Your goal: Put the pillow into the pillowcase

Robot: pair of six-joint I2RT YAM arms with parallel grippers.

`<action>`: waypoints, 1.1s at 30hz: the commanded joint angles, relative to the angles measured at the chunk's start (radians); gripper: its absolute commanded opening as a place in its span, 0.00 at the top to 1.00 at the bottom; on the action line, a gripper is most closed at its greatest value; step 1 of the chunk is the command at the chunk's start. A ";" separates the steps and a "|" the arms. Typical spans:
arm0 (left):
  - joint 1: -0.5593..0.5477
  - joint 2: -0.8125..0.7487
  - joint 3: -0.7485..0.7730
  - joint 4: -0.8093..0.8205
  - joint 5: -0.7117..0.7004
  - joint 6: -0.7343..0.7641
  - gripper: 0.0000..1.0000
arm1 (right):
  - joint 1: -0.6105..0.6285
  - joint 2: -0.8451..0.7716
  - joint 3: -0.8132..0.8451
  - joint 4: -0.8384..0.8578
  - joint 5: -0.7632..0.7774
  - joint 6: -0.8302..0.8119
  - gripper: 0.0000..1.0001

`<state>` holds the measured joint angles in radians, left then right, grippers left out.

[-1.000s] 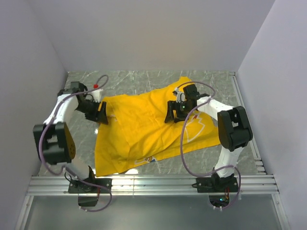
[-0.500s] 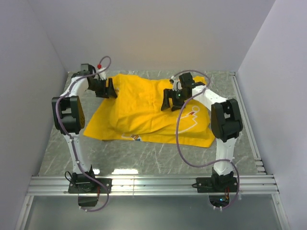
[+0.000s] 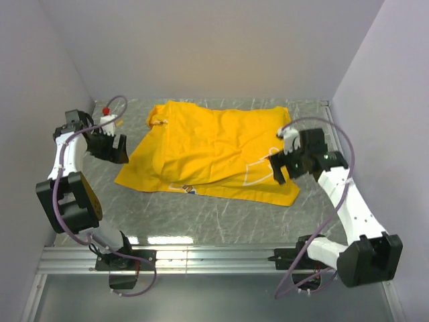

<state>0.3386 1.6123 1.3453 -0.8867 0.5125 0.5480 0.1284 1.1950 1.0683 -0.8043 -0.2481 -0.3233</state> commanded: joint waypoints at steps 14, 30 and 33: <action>-0.013 -0.075 -0.282 0.106 -0.061 0.302 0.08 | 0.010 0.138 -0.416 0.290 0.279 -0.134 0.01; -0.136 0.175 -0.305 0.405 -0.313 0.173 0.54 | 0.031 0.221 -0.389 0.300 0.294 -0.111 1.00; -0.104 0.121 -0.278 0.319 -0.200 0.184 0.90 | 0.007 0.129 -0.320 0.228 0.230 -0.083 1.00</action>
<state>0.2035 1.7340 1.0435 -0.5217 0.2844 0.7143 0.1631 1.4006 0.7013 -0.5285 0.0132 -0.4347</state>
